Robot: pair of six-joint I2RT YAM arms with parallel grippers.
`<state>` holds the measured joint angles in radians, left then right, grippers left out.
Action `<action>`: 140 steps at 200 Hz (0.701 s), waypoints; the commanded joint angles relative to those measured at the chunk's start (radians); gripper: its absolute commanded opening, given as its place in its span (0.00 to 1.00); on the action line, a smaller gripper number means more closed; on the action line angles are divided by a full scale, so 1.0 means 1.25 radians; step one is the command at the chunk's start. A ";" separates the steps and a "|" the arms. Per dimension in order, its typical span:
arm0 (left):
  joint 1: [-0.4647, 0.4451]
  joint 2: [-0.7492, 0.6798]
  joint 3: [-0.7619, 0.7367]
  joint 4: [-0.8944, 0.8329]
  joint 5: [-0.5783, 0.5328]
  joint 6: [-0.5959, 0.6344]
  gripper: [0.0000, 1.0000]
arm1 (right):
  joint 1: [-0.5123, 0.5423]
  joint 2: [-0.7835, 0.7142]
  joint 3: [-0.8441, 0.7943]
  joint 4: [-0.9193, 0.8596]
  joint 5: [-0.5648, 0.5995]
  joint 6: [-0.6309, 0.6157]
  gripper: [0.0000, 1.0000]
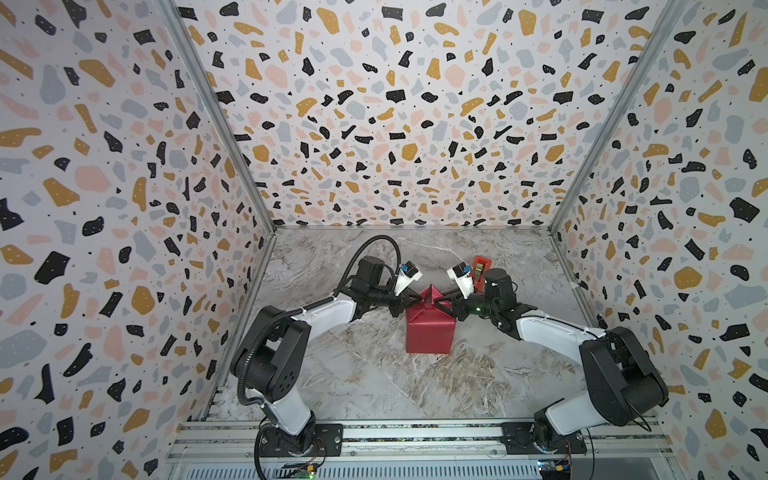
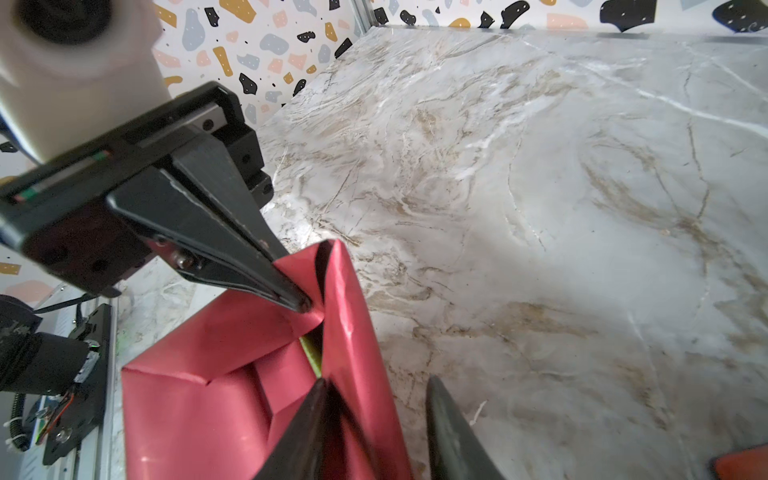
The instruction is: Wrap the gift box in paper
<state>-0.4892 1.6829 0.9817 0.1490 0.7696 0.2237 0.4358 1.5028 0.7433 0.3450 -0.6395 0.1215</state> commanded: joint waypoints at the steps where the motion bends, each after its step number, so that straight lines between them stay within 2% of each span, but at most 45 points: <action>1: -0.001 -0.025 -0.006 0.007 0.012 -0.002 0.00 | 0.000 0.002 0.026 0.013 -0.051 -0.029 0.29; 78: -0.001 -0.056 -0.034 0.037 -0.008 -0.029 0.00 | -0.002 -0.006 0.021 0.034 -0.084 -0.054 0.00; 140: -0.004 -0.059 -0.045 0.051 -0.006 -0.028 0.01 | -0.006 -0.010 0.024 0.035 -0.119 -0.080 0.00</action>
<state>-0.4892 1.6318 0.9375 0.1658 0.7540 0.1898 0.4294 1.5093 0.7441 0.3737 -0.7483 0.0536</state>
